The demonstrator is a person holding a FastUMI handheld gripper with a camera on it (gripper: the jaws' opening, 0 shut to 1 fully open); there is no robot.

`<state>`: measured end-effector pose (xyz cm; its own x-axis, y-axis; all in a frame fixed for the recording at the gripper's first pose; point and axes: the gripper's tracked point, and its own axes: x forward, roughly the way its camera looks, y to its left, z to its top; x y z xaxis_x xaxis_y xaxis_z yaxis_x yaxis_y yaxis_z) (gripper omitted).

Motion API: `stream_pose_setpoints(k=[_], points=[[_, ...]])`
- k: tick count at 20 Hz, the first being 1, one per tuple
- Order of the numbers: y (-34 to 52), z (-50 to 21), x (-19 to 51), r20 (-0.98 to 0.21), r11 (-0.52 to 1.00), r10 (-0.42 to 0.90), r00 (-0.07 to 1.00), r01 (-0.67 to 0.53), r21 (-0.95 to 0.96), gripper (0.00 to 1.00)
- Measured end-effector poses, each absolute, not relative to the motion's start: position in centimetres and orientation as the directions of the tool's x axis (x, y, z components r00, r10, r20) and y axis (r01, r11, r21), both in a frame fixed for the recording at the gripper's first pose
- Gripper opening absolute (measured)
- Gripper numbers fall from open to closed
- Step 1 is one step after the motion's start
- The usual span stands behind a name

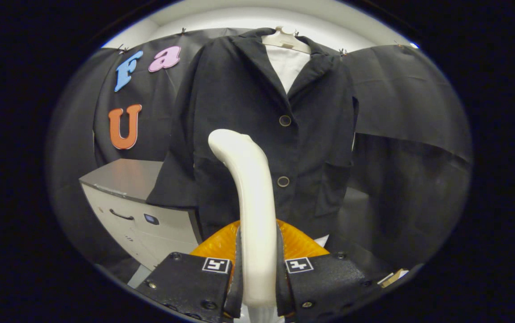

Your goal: Iron the clothes twice with a garment steamer, once on the left side and once on the right side.

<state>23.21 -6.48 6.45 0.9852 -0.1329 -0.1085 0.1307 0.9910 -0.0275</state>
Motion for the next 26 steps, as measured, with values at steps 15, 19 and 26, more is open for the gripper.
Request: stream_pose_setpoints(k=[15, 19, 26], points=[[-7.3, -3.4, 22.5, -0.232, 0.989, -0.137, 0.963, 0.121, -0.083, 0.32], [-7.0, -6.5, 22.0, -0.282, 0.989, -0.13, 0.951, 0.103, -0.107, 0.32], [-7.0, -6.9, 21.1, -0.305, 0.993, -0.106, 0.946, 0.088, -0.072, 0.32]])
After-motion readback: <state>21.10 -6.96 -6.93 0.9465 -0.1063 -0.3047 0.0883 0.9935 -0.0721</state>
